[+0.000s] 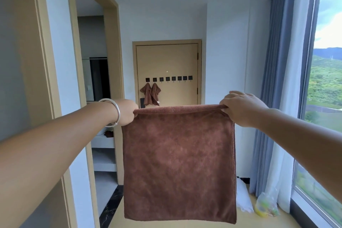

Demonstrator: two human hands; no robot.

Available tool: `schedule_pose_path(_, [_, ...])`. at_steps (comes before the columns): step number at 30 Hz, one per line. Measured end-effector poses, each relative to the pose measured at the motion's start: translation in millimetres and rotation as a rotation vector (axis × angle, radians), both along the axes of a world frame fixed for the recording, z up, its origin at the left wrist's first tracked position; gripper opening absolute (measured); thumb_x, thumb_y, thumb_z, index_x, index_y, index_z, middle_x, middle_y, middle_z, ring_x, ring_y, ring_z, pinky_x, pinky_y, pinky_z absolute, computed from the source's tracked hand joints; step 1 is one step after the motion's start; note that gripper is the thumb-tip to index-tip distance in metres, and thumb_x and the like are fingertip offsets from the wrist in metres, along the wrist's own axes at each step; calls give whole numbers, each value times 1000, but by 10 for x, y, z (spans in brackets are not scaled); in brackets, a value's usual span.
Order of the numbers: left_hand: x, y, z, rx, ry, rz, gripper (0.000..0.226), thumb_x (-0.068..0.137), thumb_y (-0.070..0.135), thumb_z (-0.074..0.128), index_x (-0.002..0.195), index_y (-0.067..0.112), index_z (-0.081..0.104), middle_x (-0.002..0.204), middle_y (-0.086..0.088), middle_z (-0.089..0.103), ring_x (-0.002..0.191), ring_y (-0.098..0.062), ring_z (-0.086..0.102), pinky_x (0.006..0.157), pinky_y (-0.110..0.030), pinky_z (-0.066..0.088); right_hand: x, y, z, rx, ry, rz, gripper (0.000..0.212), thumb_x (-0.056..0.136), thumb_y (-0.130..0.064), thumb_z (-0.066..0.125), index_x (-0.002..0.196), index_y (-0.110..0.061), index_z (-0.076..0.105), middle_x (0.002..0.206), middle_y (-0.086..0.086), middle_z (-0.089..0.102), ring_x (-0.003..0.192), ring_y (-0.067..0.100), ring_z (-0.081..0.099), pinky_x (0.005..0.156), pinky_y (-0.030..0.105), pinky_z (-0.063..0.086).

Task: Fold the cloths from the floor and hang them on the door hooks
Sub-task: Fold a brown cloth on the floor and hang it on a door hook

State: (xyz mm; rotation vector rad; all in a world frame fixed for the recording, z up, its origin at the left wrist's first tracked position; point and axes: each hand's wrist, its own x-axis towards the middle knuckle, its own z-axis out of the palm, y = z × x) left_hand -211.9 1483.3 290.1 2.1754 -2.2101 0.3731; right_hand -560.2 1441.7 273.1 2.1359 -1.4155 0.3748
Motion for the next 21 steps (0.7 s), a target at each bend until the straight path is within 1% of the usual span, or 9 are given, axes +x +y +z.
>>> schedule_pose_path(6, [34, -887, 44, 14, 52, 40, 28, 97, 7, 35, 72, 16, 46, 74, -3, 46, 67, -20, 41, 60, -29, 32, -1, -1017, 86, -4, -1, 64, 34, 101, -40, 31, 105, -27, 62, 107, -13, 56, 118, 11, 44, 103, 35, 37])
schedule_pose_path(10, [86, -1410, 44, -1, 55, 73, 29, 96, 12, 36, 69, 18, 44, 74, -3, 47, 66, -20, 41, 61, -31, 33, 3, -1656, 123, -2, -26, 104, 33, 102, -39, 31, 106, -28, 62, 111, -12, 56, 126, 12, 39, 106, 34, 34])
schedule_pose_path(12, [103, -1656, 38, -1, 54, 81, 31, 97, 14, 35, 68, 18, 44, 72, -3, 47, 65, -20, 41, 61, -32, 34, 22, -1944, 88, 5, -40, 128, 32, 101, -38, 31, 103, -28, 62, 110, -12, 56, 125, 13, 40, 105, 34, 35])
schedule_pose_path(16, [140, -2121, 50, 12, 40, 104, 34, 100, 19, 35, 67, 18, 45, 71, -1, 48, 64, -18, 41, 60, -30, 33, 69, -2469, -35, 42, -41, 139, 29, 101, -39, 35, 106, -28, 61, 122, -12, 55, 137, 13, 32, 110, 34, 30])
schedule_pose_path(19, [193, -2501, 56, 0, 42, 104, 35, 100, 20, 35, 66, 18, 43, 70, -2, 45, 63, -18, 39, 61, -31, 32, 82, -2865, -80, 44, -45, 142, 30, 101, -40, 34, 105, -27, 61, 124, -12, 55, 139, 14, 30, 111, 33, 29])
schedule_pose_path(21, [248, -2762, 33, 0, 42, 105, 33, 99, 19, 36, 67, 18, 43, 69, -1, 44, 64, -19, 39, 62, -32, 32, 102, -3137, -96, 41, -43, 149, 32, 102, -42, 33, 109, -27, 60, 126, -12, 54, 141, 13, 27, 112, 33, 27])
